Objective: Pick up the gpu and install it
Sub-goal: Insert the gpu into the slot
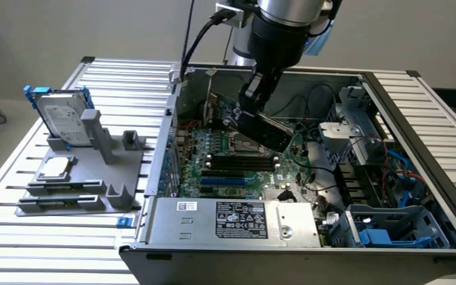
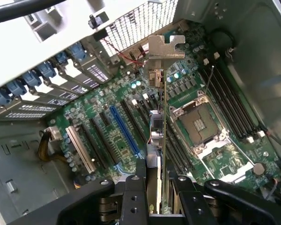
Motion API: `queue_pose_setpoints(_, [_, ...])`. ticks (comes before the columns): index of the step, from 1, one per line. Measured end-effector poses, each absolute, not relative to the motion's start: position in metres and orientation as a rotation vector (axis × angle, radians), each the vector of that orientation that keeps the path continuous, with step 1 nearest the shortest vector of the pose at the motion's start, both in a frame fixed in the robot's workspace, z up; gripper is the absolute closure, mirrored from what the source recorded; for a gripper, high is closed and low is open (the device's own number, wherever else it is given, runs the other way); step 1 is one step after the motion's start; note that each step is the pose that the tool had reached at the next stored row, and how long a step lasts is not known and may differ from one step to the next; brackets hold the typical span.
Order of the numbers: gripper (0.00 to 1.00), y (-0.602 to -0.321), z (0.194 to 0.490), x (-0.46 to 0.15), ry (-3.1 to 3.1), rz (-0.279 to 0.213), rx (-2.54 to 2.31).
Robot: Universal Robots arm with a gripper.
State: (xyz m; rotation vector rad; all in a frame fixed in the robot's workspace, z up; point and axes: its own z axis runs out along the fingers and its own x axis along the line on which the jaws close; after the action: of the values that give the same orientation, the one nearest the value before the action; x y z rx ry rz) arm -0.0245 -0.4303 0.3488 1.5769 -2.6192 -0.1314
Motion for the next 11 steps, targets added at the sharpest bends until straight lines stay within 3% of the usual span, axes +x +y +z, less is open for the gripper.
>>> queue_pose_setpoints(11, [0.73, -0.4303, 0.3408, -0.0245, -2.451, -0.145, 1.835])
